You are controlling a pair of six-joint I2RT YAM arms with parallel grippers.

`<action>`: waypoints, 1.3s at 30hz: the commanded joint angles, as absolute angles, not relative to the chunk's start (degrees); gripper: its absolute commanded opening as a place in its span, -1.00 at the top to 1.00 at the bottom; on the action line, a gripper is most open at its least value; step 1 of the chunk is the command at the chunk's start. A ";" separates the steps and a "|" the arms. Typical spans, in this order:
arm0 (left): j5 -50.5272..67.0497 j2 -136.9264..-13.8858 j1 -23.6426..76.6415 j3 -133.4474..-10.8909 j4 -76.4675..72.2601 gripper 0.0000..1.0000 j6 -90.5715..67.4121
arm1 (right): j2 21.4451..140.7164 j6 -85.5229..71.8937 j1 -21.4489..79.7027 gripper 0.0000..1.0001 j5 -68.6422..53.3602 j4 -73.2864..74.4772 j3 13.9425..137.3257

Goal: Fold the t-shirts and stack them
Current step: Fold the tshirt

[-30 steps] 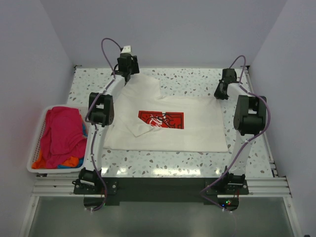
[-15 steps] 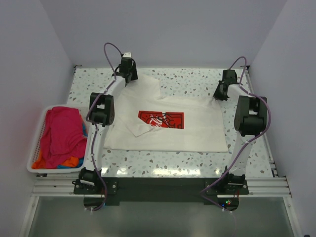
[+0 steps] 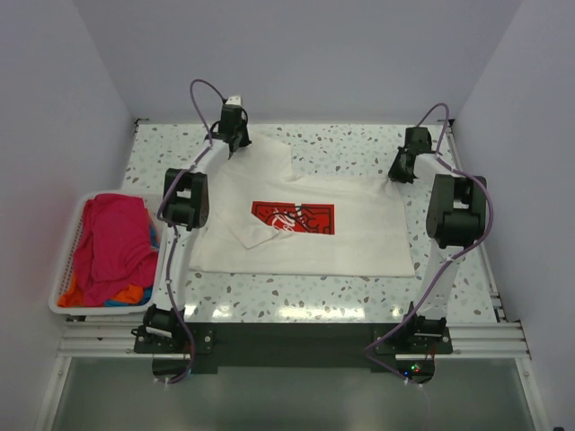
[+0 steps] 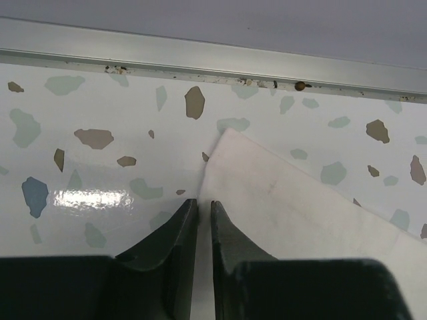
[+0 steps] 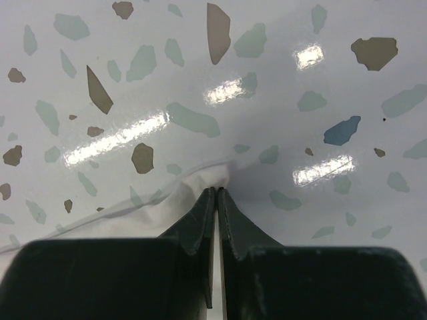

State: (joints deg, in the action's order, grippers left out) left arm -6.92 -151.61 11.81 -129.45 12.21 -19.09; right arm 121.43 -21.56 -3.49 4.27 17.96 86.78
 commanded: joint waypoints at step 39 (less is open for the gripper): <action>6.15 -131.50 6.33 -109.53 -17.13 1.00 -29.09 | 112.50 -30.67 -9.32 1.00 -8.87 1.94 79.37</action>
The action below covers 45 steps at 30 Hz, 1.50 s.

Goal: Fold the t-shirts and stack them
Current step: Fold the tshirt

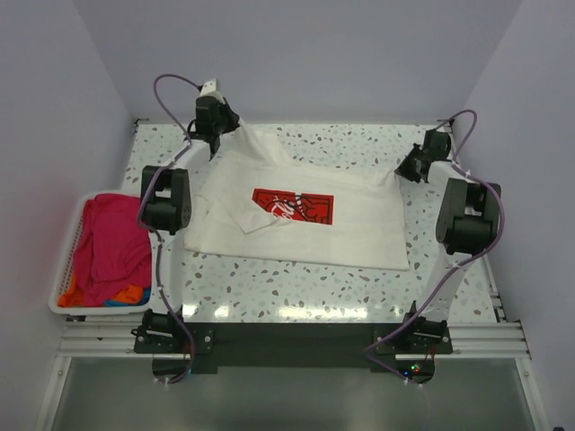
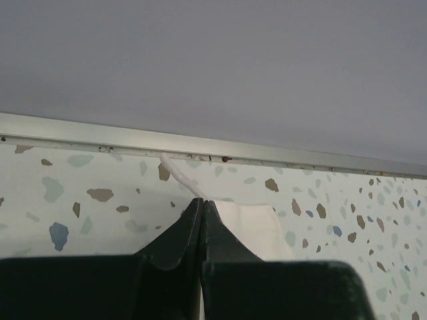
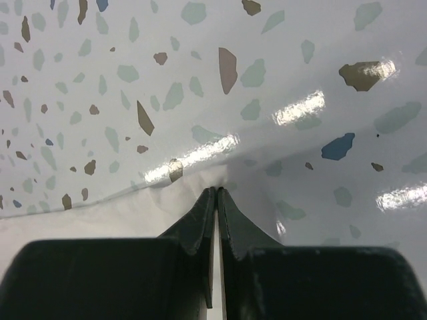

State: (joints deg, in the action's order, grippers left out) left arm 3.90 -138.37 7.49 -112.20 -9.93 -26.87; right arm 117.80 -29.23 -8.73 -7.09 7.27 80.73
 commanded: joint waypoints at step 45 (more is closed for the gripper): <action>-4.92 -84.12 4.13 -48.61 -15.12 1.00 -43.15 | 84.38 -40.78 -13.36 1.00 -8.35 2.46 46.50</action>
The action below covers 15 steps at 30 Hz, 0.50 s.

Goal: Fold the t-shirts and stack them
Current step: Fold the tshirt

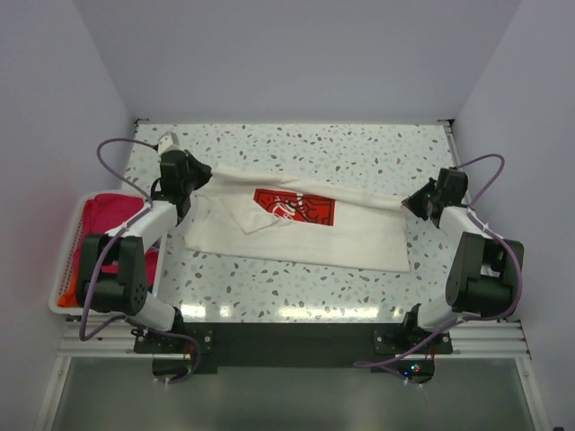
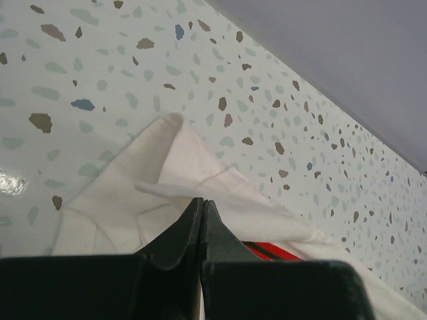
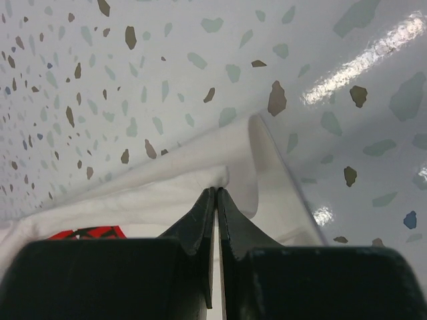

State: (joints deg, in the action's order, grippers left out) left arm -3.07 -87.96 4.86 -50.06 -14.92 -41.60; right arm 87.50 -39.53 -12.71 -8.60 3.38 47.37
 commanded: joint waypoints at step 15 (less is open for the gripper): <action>-5.98 -74.36 3.16 -37.80 -10.72 1.00 -46.66 | 78.49 -40.69 -14.59 1.00 -9.32 3.43 40.53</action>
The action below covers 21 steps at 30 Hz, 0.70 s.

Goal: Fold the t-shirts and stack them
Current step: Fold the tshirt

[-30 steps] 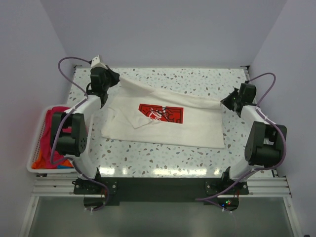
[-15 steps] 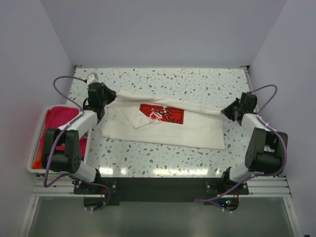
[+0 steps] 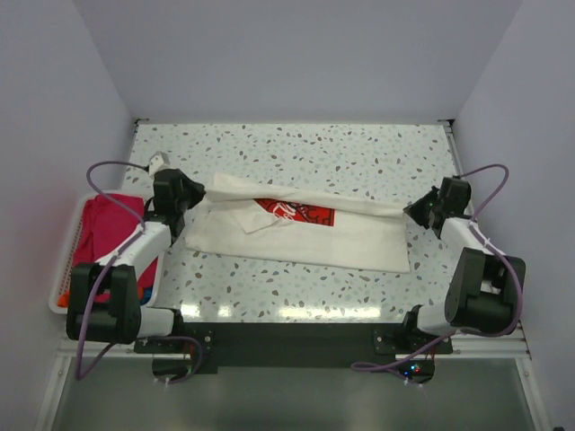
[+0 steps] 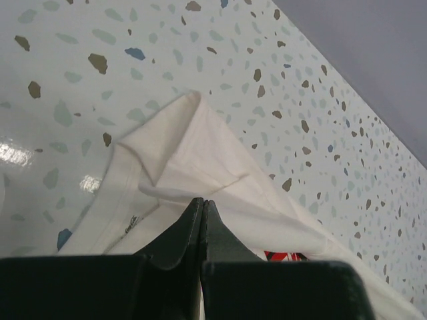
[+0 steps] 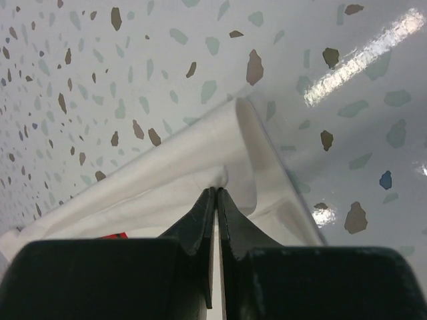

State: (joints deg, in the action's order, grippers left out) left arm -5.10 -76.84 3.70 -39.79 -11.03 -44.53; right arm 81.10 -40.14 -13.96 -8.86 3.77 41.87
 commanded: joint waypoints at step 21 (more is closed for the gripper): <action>-2.47 -65.21 3.16 -20.39 -8.00 0.93 -51.86 | 71.90 -41.49 -18.54 0.51 -15.20 0.35 31.46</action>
State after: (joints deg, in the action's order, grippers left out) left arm -3.22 -64.90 3.70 -20.67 -7.73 -50.61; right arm 73.73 -41.17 -17.74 -13.13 2.79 31.55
